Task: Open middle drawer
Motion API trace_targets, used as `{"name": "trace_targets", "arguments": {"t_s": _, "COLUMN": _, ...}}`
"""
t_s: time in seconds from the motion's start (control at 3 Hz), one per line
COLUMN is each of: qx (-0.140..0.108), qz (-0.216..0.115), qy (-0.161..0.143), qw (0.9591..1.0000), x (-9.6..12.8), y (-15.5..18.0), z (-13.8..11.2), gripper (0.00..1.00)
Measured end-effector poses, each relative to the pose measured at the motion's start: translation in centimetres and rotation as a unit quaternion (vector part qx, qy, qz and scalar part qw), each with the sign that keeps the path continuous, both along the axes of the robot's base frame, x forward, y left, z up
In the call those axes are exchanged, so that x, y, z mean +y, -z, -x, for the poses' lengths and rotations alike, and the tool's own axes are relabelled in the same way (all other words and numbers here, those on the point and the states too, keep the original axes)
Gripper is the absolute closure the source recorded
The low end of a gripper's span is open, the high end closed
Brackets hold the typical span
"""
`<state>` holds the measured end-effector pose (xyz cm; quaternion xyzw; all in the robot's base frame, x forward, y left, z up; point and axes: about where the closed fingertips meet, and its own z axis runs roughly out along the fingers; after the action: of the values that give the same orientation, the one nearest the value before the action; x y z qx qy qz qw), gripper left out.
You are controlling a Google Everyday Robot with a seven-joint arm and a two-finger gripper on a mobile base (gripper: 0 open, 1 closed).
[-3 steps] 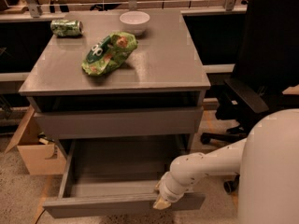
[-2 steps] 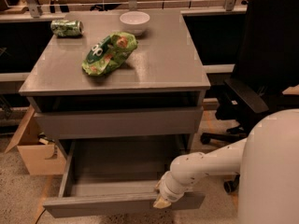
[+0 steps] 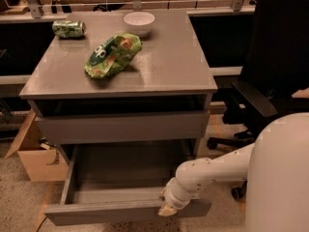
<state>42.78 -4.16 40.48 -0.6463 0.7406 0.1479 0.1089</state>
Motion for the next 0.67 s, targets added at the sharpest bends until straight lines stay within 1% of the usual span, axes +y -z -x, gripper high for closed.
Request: {"name": "trace_targets", "arguments": {"t_s": 0.67, "qx": -0.003, "qz": -0.003, "qy": -0.001, "qw": 1.0000, "x": -0.07, "y": -0.23, "z": 0.11, "gripper": 0.12}}
